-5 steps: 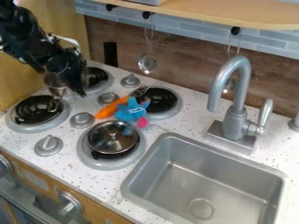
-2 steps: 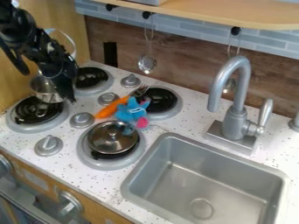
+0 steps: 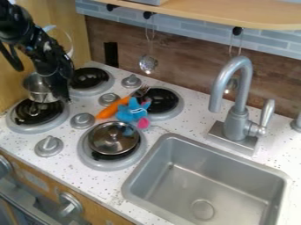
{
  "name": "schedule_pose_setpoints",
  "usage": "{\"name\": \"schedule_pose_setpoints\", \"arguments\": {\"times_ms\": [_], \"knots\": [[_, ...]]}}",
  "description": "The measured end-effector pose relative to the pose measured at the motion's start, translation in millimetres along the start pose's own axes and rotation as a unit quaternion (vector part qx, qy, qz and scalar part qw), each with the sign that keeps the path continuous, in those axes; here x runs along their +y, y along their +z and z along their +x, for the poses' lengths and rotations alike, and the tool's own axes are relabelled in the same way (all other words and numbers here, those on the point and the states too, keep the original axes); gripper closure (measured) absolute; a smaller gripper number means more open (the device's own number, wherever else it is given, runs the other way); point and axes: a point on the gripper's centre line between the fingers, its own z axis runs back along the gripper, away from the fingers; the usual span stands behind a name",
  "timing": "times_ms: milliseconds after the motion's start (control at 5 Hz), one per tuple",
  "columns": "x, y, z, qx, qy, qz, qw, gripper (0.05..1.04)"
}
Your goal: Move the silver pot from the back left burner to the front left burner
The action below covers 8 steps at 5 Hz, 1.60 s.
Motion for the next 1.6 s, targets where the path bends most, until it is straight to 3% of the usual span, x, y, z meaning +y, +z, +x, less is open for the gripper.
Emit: {"name": "schedule_pose_setpoints", "arguments": {"times_ms": [200, 400, 800, 1000, 1200, 1600], "knots": [[7, 0, -9, 0.016, 0.0, 0.012, 0.9998, 1.003], [3, -13, -22, 0.032, -0.001, -0.002, 0.9995, 1.003], [2, -28, -41, 0.081, -0.003, -0.002, 0.9967, 1.003], [2, -28, -43, 0.084, -0.002, -0.005, 0.9964, 0.975], [-3, -28, -47, 0.09, 0.015, -0.024, 0.9956, 0.783], [-8, -21, -35, 0.055, 0.023, -0.045, 0.9972, 0.192]]}}
